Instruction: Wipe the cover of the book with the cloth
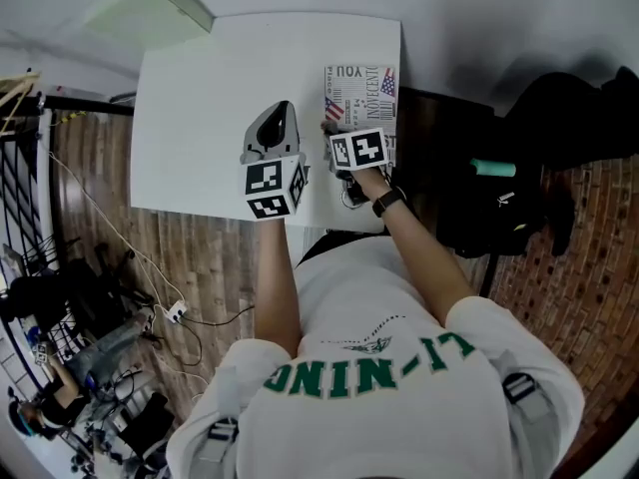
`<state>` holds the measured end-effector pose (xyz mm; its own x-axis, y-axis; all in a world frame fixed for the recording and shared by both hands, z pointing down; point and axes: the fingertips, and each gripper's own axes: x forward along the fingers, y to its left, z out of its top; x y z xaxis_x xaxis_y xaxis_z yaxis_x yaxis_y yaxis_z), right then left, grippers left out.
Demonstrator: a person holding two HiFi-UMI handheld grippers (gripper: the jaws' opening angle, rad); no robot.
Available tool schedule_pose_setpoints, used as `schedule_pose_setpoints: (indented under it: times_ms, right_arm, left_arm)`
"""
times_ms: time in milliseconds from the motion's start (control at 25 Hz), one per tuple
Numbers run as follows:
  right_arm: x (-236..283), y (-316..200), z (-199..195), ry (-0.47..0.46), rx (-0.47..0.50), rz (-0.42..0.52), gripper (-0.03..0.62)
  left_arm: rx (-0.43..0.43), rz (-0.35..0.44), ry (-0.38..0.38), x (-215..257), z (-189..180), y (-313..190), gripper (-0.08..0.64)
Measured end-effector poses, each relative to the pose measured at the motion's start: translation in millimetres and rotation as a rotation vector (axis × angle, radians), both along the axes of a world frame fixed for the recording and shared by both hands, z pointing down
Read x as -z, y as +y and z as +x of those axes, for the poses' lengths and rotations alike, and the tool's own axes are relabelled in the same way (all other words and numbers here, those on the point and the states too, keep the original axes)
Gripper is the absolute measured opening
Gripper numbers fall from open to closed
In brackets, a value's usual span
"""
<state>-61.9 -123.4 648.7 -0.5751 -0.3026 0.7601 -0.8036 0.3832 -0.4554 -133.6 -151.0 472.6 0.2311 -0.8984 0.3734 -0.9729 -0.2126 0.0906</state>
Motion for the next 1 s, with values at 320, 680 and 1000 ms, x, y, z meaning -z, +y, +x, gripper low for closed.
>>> schedule_pose_setpoints:
  times_ms: [320,680,1000]
  right_arm:
    - [-7,7,12,0.031,0.007,0.008,0.041]
    - [-7,0,133,0.137,-0.177,0.023,0.040]
    - [-6,-1,152,0.178,-0.256,0.024,0.040]
  left_arm:
    - [-0.002,0.004,0.002,2,0,3,0.014]
    - [-0.067,0.008,0.016,0,28,-5,0.014]
    - [-0.070,0.021,0.021,4,27,-6,0.014]
